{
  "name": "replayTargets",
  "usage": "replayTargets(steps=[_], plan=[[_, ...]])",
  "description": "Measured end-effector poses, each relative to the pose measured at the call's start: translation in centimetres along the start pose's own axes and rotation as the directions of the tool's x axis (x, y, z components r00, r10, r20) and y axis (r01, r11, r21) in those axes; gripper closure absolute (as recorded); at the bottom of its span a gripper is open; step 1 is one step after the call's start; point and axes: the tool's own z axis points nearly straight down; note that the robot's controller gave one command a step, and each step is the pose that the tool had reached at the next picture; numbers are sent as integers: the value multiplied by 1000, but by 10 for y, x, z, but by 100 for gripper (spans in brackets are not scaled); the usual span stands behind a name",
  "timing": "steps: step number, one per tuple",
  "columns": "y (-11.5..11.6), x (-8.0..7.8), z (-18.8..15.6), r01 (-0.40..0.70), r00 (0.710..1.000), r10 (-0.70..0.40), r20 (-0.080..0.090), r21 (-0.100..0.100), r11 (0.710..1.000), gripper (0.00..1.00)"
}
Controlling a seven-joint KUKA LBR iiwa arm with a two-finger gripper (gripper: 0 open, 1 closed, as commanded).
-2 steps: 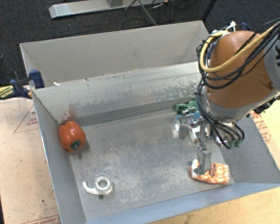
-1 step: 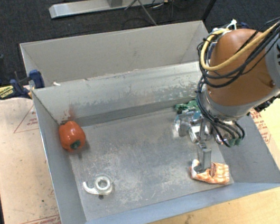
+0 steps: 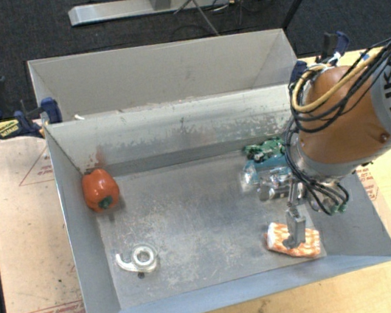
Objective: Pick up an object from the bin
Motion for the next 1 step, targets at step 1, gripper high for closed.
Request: replayTargets(steps=[1], plan=[[-25,17,8,83,996,-83,-9,-2,997,0]])
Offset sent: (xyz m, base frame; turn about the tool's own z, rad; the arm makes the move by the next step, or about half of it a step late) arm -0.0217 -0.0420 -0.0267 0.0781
